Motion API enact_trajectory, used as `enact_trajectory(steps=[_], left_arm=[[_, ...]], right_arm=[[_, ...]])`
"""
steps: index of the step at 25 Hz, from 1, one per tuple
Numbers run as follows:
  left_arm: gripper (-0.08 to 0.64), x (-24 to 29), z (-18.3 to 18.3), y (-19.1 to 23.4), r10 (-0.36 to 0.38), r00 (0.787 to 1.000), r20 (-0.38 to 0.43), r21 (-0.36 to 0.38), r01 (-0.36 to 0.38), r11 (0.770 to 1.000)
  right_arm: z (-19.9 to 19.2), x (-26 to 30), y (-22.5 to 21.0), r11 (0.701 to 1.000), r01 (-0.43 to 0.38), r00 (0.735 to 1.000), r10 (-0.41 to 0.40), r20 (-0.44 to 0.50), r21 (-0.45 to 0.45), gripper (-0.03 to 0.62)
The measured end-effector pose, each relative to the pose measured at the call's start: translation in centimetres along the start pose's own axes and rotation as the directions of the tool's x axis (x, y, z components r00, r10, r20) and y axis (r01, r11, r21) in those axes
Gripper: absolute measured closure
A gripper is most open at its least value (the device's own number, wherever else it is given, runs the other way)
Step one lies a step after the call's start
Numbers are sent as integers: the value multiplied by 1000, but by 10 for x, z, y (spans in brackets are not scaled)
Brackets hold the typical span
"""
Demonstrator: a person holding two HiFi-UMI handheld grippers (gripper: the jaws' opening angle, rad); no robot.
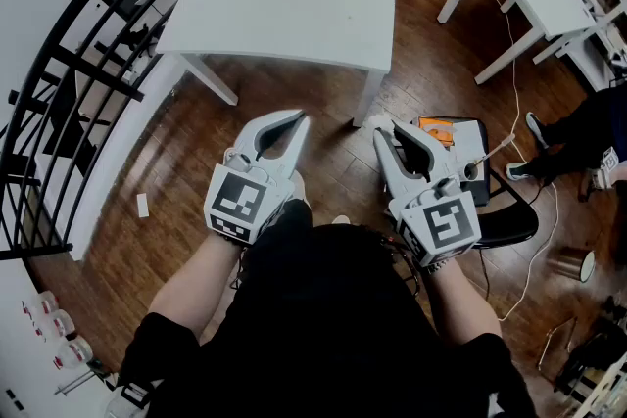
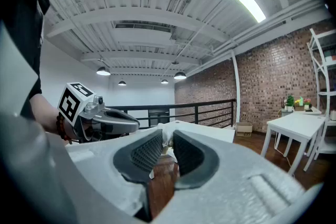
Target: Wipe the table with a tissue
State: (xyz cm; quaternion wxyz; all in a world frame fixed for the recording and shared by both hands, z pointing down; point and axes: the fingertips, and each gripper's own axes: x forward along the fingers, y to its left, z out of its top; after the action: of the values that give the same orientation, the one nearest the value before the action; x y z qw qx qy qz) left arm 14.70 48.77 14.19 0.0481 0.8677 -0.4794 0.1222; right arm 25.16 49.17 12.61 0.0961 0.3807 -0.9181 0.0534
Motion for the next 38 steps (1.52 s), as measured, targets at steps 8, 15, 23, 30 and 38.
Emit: enact_trajectory(steps=[8, 15, 23, 30, 38], left_arm=[[545, 33, -10, 63, -45, 999, 3, -1, 45, 999], [544, 53, -13, 118, -109, 994, -15, -5, 109, 994], [544, 73, -13, 159, -188, 982, -14, 19, 188, 982], [544, 87, -13, 172, -229, 973, -22, 32, 229, 973], [543, 112, -21, 188, -248, 967, -50, 33, 250, 968]], right_arm=[[10, 70, -16, 999, 49, 998, -48, -32, 12, 538], [21, 129, -20, 995, 90, 995, -89, -41, 33, 538], [20, 177, -27, 990, 142, 987, -141, -77, 11, 538], [21, 197, -40, 984, 178, 980, -176, -88, 15, 538], [5, 220, -61, 979, 199, 974, -192, -117, 46, 538]])
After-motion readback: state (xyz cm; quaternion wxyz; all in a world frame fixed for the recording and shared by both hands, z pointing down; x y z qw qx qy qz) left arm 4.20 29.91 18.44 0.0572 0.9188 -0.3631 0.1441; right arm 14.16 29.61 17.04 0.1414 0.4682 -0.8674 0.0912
